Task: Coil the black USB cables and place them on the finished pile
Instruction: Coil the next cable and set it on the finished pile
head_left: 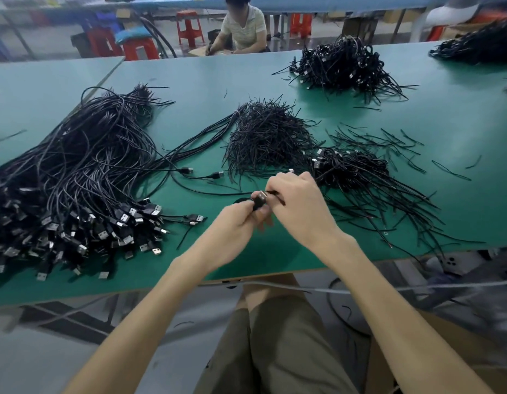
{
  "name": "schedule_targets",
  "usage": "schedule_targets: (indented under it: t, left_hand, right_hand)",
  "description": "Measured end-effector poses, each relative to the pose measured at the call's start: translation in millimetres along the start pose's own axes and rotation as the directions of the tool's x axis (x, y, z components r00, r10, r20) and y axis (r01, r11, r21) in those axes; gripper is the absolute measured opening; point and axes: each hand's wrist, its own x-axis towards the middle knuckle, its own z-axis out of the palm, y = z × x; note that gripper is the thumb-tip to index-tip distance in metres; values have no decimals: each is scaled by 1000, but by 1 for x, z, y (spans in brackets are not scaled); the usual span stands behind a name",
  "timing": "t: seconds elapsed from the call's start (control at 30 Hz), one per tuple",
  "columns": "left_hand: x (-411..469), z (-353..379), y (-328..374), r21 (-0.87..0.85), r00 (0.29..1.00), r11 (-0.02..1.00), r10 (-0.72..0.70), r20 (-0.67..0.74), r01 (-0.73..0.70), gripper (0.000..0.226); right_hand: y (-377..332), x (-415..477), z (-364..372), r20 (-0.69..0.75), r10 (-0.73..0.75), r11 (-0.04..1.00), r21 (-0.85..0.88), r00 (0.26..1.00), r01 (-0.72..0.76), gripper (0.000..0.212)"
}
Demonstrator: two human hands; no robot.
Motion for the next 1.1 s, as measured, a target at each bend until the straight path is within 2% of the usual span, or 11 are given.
schedule_targets:
  t: [0.1, 0.2, 0.27, 0.33, 0.5, 0.57, 0.67, 0.77, 0.9, 1.0, 1.1]
  left_hand:
    - [6, -1, 0, -259, 998, 965, 27, -62, -42, 26]
    - [7, -2, -3, -500, 994, 866, -35, -102, -21, 39]
    - [7, -5, -4, -715, 992, 699, -90, -82, 4, 47]
    - [9, -5, 0, -891, 991, 453, -124, -41, 20, 51]
    - [10, -8, 10, -994, 967, 91, -250, 41, 65, 41]
    - [8, -11, 10, -999, 963, -25, -265, 45, 40, 33]
    - [7, -13, 14, -986, 966, -164, -251, 61, 20, 37]
    - [7, -11, 13, -988, 974, -153, -220, 58, 25, 41]
    - [6, -8, 9, -999, 985, 21, -172, 26, 30, 39]
    - [2, -6, 7, -977, 995, 208, -89, 34, 52, 46]
    - [-2, -6, 5, -866, 997, 495, -6, 80, 72, 40]
  right_hand:
    - [-7, -7, 1, -4, 63, 980, 191, 998, -61, 28]
    - [-17, -19, 10, -14, 106, 941, 326, 994, -96, 26]
    - [-27, -24, 20, -33, 143, 919, 376, 989, -121, 25]
    - [-32, -27, 28, -74, 188, 900, 411, 979, -142, 23]
    - [-28, -30, 33, -58, 311, 822, 518, 948, -238, 30]
    - [-28, -30, 36, -43, 331, 808, 529, 943, -259, 35]
    - [-26, -31, 37, 28, 375, 753, 574, 927, -322, 32]
    - [-26, -30, 37, 127, 320, 733, 594, 939, -330, 33]
    - [-28, -23, 35, 136, 223, 749, 609, 965, -259, 48]
    - [-25, -21, 34, 149, 258, 712, 638, 954, -293, 45]
    - [-21, -22, 35, 179, 262, 664, 680, 948, -312, 28]
